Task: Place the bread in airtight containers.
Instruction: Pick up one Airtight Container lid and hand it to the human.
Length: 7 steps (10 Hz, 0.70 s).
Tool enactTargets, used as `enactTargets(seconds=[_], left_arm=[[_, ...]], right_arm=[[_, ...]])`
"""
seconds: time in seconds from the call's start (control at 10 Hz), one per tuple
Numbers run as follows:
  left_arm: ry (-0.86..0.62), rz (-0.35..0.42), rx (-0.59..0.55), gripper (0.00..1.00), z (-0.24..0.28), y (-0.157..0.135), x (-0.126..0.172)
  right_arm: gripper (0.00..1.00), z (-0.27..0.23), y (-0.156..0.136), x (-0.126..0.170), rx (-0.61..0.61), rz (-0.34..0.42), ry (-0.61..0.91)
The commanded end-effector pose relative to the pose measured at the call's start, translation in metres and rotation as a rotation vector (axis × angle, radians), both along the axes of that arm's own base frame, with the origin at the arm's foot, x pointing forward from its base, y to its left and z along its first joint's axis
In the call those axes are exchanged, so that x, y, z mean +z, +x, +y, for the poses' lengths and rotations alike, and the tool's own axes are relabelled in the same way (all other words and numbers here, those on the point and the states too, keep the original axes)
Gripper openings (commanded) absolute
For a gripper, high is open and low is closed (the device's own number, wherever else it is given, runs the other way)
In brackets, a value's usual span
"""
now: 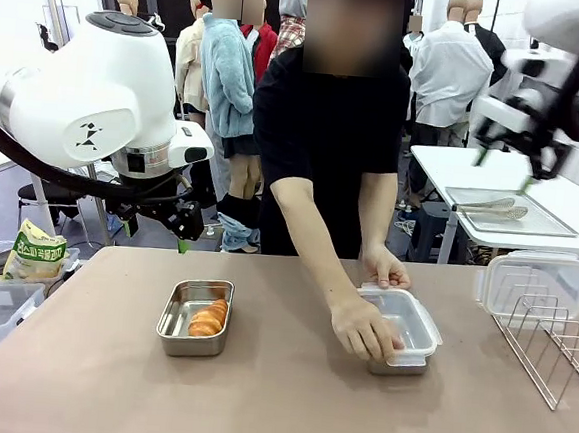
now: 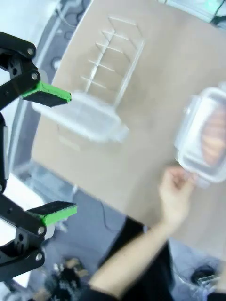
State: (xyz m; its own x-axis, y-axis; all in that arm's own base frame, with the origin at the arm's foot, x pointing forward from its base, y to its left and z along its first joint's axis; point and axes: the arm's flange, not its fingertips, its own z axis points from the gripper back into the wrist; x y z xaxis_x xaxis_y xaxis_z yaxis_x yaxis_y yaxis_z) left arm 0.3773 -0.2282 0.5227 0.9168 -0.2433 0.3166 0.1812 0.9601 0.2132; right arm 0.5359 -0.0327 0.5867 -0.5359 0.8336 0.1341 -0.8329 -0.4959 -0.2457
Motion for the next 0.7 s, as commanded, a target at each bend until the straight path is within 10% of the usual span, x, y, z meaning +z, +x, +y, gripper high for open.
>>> enactTargets(seconds=[0.0, 0.6], left_arm=[[0.002, 0.005, -0.001, 1.00, 0.000, 0.000, 0.001], [0.002, 0.005, -0.001, 1.00, 0.000, 0.000, 0.001]], right_arm=[[1.00, -0.027, -0.011, -0.031, -0.114, 0.079, 0.031], [1.00, -0.078, -0.009, -0.088, -0.337, 0.137, -0.063]])
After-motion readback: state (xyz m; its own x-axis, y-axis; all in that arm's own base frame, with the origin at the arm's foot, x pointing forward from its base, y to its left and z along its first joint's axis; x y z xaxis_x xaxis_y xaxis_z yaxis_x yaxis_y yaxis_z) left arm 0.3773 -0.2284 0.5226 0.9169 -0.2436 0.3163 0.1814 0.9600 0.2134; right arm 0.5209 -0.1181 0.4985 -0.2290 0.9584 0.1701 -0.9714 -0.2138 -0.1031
